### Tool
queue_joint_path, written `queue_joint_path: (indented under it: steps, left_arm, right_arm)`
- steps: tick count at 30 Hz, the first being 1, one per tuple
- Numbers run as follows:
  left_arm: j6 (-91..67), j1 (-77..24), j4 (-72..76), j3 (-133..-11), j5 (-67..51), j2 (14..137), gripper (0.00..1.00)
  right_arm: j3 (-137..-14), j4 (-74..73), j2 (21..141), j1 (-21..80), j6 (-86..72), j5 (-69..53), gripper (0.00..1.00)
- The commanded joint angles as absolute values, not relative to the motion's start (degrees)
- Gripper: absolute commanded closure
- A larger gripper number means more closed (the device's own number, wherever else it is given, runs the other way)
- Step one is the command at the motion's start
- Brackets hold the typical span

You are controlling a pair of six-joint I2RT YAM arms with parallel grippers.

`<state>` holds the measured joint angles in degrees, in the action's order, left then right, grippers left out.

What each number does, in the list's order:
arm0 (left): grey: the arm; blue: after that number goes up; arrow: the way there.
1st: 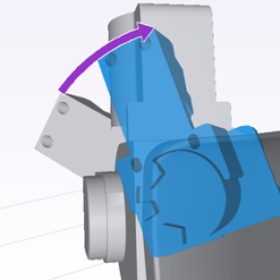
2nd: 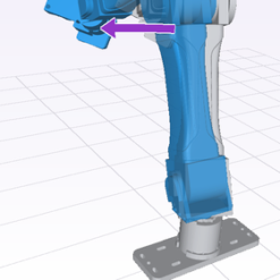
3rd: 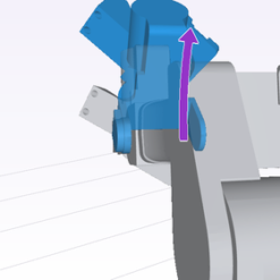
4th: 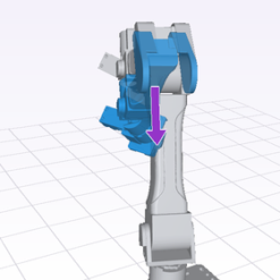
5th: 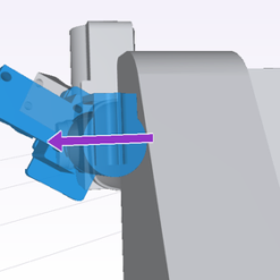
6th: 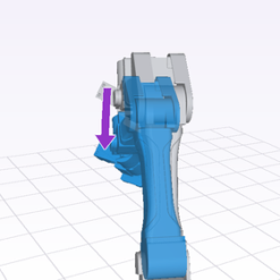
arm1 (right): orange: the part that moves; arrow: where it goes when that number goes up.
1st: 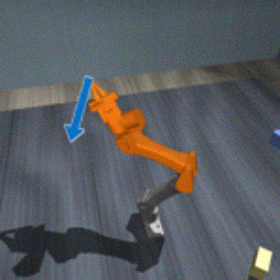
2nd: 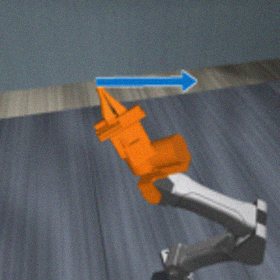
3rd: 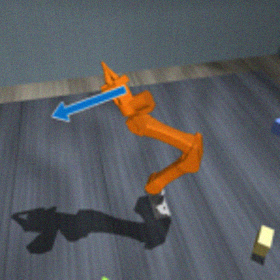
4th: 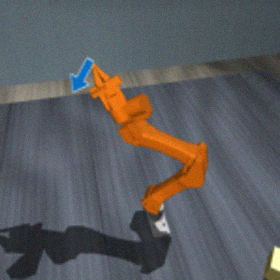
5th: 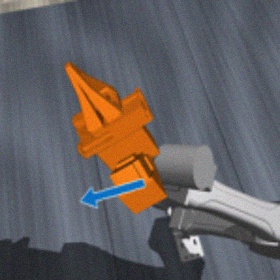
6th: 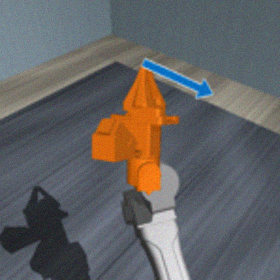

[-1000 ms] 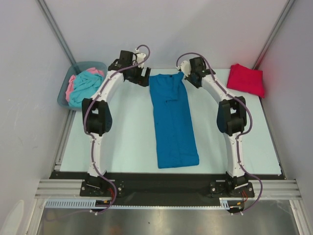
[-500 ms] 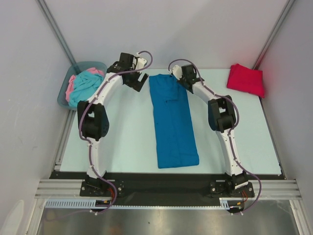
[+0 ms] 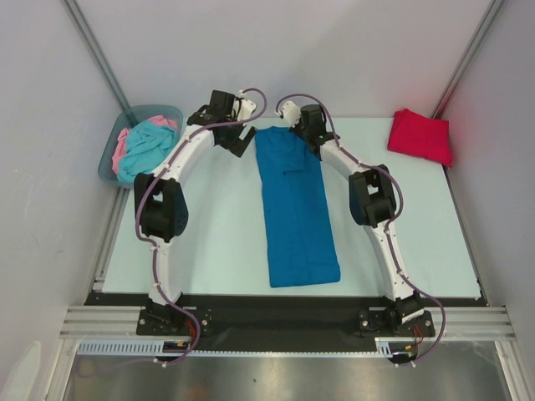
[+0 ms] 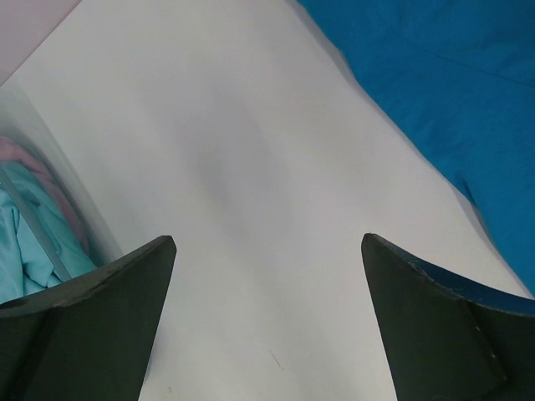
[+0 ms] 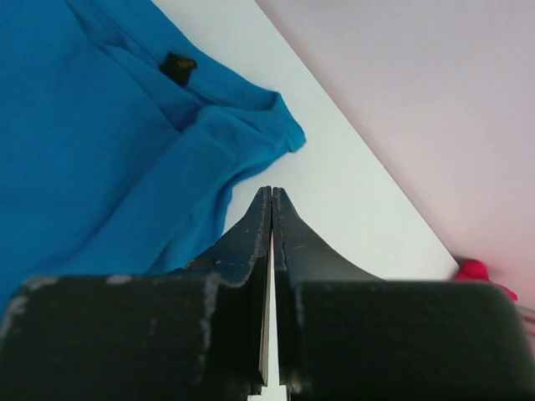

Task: Fold and stack the t-shirts
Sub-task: Fold the tshirt

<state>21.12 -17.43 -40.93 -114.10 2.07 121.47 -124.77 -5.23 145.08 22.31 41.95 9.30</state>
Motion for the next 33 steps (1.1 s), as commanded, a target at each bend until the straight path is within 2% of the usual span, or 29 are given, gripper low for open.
queue_joint_path:
  steps: [1,9,17,28,33]
  left_arm:
    - [22.3,-17.9,-39.6,-114.9,3.2,118.7,0.0]
    - [22.8,-17.9,-39.6,-115.3,3.6,118.7,0.0]
    - [22.0,-18.2,-39.6,-115.6,3.4,118.7,0.0]
    - [20.9,-18.7,-39.6,-118.2,2.6,120.3,0.0]
    - [20.8,-18.7,-39.5,-119.1,2.1,121.0,0.0]
  right_arm:
    - [-128.0,-3.5,148.7,22.8,40.9,7.8,1.0]
    - [-133.4,-5.1,153.4,23.3,39.6,7.9,1.0]
    - [-133.5,-4.1,154.9,23.8,40.3,9.7,1.0]
    - [-134.0,7.6,149.9,24.4,42.7,20.1,0.98]
    - [-134.4,6.9,148.3,23.6,43.2,21.1,0.98]
